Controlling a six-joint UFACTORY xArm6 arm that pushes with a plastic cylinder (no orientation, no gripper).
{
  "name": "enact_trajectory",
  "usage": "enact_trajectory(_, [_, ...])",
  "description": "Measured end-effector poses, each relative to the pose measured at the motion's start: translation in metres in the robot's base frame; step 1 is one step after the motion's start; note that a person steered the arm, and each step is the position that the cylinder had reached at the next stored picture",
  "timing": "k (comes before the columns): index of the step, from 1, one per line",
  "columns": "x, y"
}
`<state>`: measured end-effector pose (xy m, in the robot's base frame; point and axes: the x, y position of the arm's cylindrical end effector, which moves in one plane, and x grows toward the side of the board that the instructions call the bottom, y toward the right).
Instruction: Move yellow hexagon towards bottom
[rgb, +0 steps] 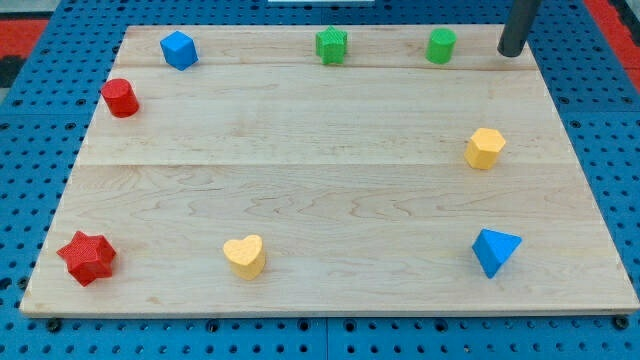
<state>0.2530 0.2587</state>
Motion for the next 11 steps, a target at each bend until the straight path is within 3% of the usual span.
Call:
enact_trajectory(1, [0.004, 0.015])
enact_trajectory(3, [0.085, 0.056])
enact_trajectory(7, [0.166, 0.072])
enact_trajectory(8, [0.177, 0.020])
enact_trajectory(11, [0.173, -0.247])
